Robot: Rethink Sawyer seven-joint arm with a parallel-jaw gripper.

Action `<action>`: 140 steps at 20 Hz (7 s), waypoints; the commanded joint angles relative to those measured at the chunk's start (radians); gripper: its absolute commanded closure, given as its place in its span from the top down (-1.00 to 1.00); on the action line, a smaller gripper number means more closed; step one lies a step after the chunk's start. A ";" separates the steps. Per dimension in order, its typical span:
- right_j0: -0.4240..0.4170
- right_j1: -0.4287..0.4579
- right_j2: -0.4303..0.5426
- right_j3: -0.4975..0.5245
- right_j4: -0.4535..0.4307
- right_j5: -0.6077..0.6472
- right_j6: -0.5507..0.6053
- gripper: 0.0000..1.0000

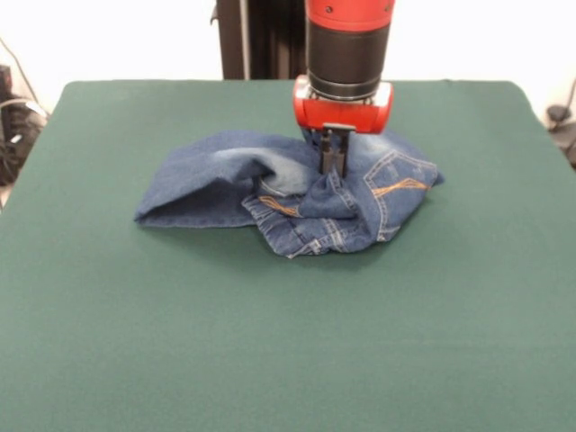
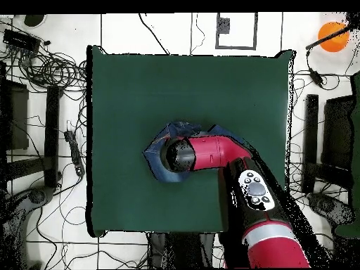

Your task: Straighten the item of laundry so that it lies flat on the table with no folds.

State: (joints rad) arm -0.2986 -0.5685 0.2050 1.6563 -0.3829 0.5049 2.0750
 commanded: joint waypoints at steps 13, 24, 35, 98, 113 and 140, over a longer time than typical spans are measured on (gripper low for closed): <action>0.001 -0.048 0.071 0.020 0.079 0.203 -0.020 -1.00; -0.010 -0.094 0.088 0.003 0.111 0.315 -0.051 -1.00; -0.014 -0.102 0.097 -0.025 0.121 0.383 -0.062 -1.00; 0.249 -0.028 -0.027 -0.231 0.397 0.378 0.256 -1.00; 0.315 0.014 -0.098 -0.296 0.423 0.377 0.287 -1.00; 0.295 0.027 -0.147 -0.283 0.442 0.367 0.201 -1.00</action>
State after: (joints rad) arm -0.0156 -0.5348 0.0574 1.3292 0.0158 0.8832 2.0781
